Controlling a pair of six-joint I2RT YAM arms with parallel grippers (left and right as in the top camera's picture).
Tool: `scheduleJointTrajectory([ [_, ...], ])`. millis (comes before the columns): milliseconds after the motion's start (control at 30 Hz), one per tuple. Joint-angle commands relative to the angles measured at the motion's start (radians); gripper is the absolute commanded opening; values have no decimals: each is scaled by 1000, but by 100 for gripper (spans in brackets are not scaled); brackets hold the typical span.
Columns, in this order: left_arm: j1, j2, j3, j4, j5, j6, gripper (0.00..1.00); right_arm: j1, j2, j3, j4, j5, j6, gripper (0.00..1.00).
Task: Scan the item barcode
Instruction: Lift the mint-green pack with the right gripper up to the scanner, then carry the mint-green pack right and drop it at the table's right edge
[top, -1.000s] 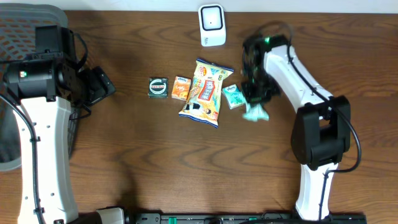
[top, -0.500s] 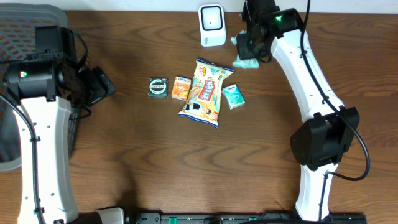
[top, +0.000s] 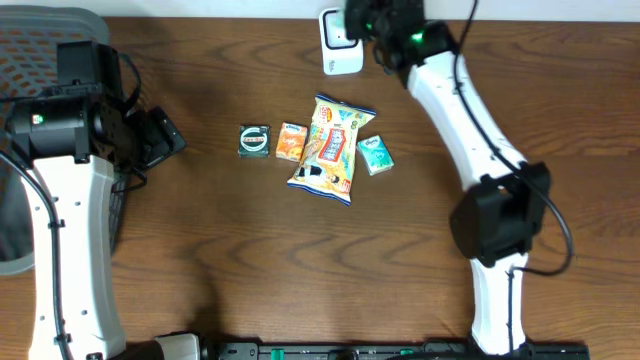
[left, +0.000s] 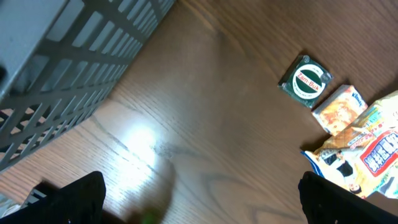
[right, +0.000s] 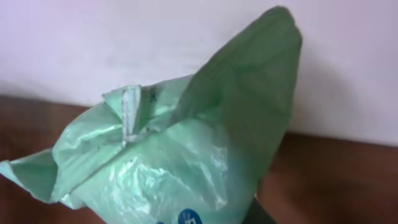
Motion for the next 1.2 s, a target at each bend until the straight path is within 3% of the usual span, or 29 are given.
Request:
scheduleJointTrajectory([
  [0, 2, 7, -5, -2, -6, -5, 98, 18, 96, 13, 77, 45, 38, 1],
  [167, 2, 7, -5, -2, -5, -5, 98, 21, 156, 13, 164, 76, 148, 1],
  [533, 2, 7, -5, -2, -6, -5, 98, 19, 213, 12, 211, 82, 131, 1],
  [1167, 2, 7, -5, -2, -5, -5, 98, 3, 228, 12, 100, 24, 105, 1],
])
